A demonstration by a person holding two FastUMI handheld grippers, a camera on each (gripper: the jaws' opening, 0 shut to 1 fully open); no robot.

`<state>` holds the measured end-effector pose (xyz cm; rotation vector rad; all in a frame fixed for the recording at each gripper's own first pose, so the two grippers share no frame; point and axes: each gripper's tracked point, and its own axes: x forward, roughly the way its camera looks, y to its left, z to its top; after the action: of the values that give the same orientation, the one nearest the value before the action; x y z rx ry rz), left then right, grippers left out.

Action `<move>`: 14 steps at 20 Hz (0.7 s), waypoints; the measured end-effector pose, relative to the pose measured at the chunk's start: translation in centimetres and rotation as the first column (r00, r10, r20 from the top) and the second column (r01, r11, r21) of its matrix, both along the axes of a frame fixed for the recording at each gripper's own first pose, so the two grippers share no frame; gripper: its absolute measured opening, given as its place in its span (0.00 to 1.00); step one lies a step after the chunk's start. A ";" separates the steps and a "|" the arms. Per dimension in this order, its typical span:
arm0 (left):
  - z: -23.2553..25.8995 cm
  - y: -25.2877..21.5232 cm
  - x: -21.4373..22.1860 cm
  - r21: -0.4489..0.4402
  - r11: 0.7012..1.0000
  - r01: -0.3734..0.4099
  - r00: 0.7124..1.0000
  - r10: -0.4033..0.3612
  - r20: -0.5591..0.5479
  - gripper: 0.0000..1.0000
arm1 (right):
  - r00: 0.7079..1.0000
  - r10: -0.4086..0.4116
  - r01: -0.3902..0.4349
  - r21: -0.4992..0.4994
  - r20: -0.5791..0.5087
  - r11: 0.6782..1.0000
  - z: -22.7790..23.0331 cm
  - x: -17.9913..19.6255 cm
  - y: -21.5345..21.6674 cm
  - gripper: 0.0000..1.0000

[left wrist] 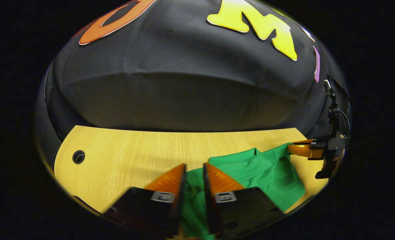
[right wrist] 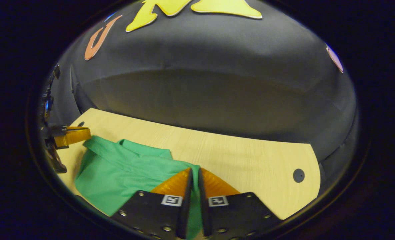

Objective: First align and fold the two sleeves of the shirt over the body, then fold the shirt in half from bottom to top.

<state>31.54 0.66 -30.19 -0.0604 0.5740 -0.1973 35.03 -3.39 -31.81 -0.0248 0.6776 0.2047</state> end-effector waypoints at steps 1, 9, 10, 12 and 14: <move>0.2 0.4 -0.1 0.004 1.000 -0.019 1.000 0.019 0.003 0.55 | 1.000 -0.008 0.008 0.015 0.011 1.000 0.3 0.0 0.0 0.54; 5.6 1.7 -3.7 -0.030 0.994 -0.108 0.992 0.110 0.062 1.00 | 0.993 -0.060 0.060 0.004 0.101 0.998 5.3 -3.5 -0.7 0.99; 6.6 1.9 -4.5 -0.031 0.993 -0.117 0.990 0.119 0.075 1.00 | 0.992 -0.057 0.056 0.005 0.115 0.998 6.3 -4.4 -0.4 0.99; 8.9 2.4 -6.4 -0.012 0.991 -0.131 0.985 0.132 0.113 1.00 | 0.988 -0.047 0.046 0.009 0.147 0.999 8.4 -6.6 0.3 0.99; 11.9 2.6 -9.0 0.004 0.990 -0.144 0.978 0.142 0.152 1.00 | 0.984 -0.033 0.030 0.024 0.174 0.999 10.9 -9.6 1.2 0.98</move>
<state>22.57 3.23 -18.25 -0.0718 0.4180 -0.0565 25.46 -2.21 -20.95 -0.0112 0.5011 0.1769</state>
